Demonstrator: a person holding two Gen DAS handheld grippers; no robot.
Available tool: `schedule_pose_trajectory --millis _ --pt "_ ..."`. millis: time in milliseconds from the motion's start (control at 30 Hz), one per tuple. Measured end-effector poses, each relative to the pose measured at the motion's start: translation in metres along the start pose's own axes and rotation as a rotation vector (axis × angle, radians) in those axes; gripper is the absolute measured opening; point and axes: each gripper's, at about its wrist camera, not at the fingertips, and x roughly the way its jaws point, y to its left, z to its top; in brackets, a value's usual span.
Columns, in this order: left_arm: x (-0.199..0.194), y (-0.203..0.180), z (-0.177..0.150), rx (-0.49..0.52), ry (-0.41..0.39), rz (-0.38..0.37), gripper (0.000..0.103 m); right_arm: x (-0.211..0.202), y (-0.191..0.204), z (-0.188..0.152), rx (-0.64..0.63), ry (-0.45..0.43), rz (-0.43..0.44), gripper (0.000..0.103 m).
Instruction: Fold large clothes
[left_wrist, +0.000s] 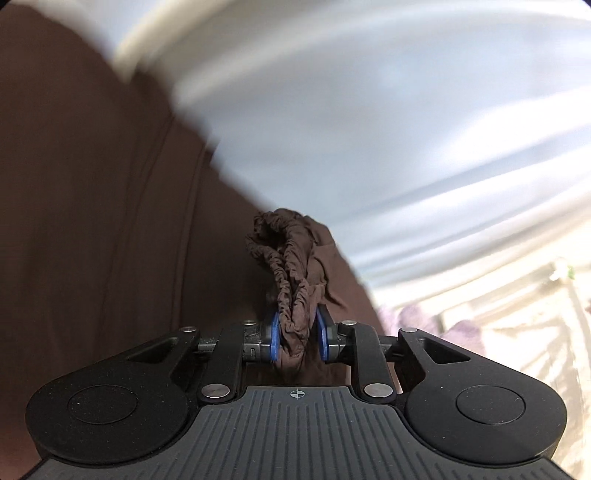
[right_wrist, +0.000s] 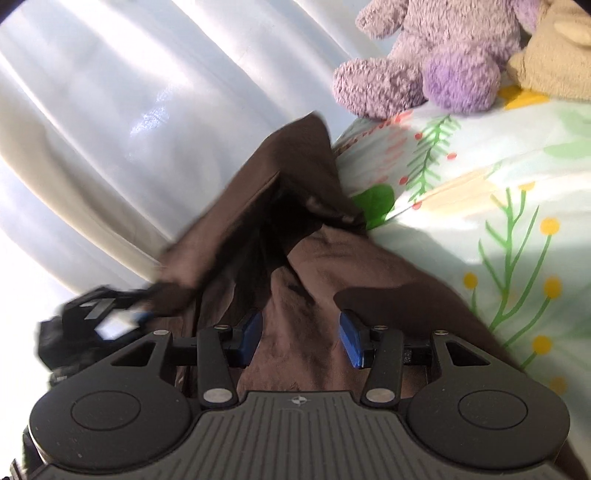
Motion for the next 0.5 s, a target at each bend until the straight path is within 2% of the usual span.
schedule_pose_trajectory --millis 67,133,200,300,367,433,500 --pt "-0.033 -0.006 0.011 0.093 -0.078 0.045 0.022 0.000 0.000 0.003 -0.009 -0.003 -0.004 0.047" --pt "-0.055 -0.006 0.017 0.197 -0.144 0.159 0.022 0.001 0.001 0.005 -0.017 0.005 -0.001 0.047" --pt "-0.065 0.003 0.020 0.252 -0.156 0.280 0.024 0.006 0.004 0.006 -0.028 0.018 0.007 0.047" --pt "-0.055 0.030 0.015 0.168 -0.073 0.312 0.030 0.013 0.009 0.007 -0.049 0.032 0.009 0.047" --pt "-0.047 0.044 0.008 0.132 -0.056 0.332 0.041 0.018 0.011 0.010 -0.044 0.040 0.009 0.047" --pt "-0.046 0.055 0.004 0.079 -0.067 0.313 0.052 0.023 0.013 0.014 -0.036 0.044 0.013 0.047" --pt "-0.042 0.061 0.007 0.000 -0.078 0.267 0.055 0.026 0.015 0.018 -0.036 0.049 0.014 0.047"
